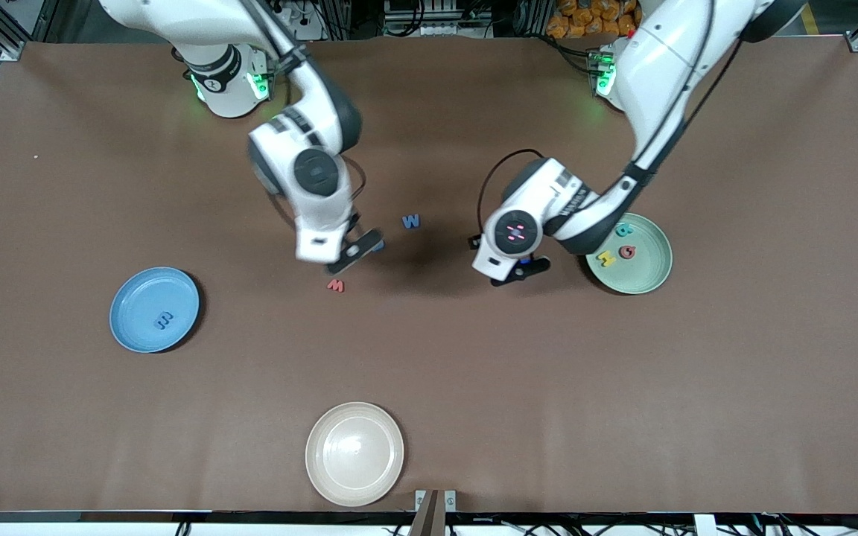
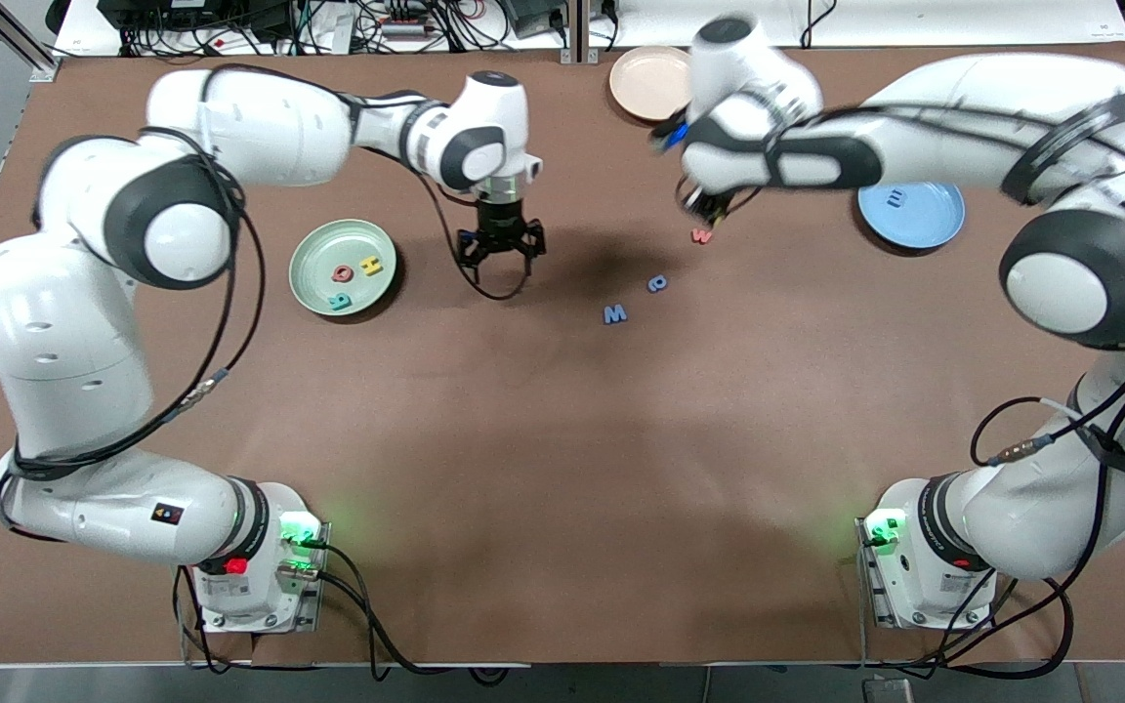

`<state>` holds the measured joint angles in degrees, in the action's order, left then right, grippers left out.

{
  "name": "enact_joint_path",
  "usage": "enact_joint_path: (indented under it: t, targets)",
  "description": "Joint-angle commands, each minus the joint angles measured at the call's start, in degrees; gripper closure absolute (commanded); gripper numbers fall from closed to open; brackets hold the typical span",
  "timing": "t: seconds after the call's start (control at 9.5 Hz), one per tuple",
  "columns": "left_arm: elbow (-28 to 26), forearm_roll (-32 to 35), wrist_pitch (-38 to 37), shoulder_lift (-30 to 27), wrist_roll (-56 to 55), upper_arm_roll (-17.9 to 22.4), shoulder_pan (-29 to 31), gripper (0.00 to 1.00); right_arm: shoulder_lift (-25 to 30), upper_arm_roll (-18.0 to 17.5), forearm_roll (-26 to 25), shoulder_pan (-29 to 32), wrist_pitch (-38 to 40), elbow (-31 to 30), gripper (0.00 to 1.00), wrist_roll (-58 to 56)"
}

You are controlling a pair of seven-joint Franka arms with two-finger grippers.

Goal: Sort upper and lower case letters into plates
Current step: 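Drop the u onto the blue plate while the left gripper reaches M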

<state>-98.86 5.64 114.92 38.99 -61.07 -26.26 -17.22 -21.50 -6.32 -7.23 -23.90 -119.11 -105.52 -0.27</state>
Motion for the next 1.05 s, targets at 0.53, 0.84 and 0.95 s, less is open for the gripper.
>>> enact_joint_path:
  t: [0.53,0.84,0.95]
  targets:
    - [9.4,9.9,10.7,2.3,-7.0,9.4,-24.0,0.00,-5.3,0.3,4.3,28.6,1.0,4.2,1.00,-11.6]
    - [12.4,10.4,11.0,6.8,-9.9,11.8,-26.6,0.00,-9.3,0.4,1.5,33.6,-3.9,4.3,1.00,-11.8]
    - [13.9,10.3,11.2,8.0,-10.5,12.2,-26.9,0.00,-9.5,0.4,1.3,33.9,-3.7,3.9,1.00,-11.4]
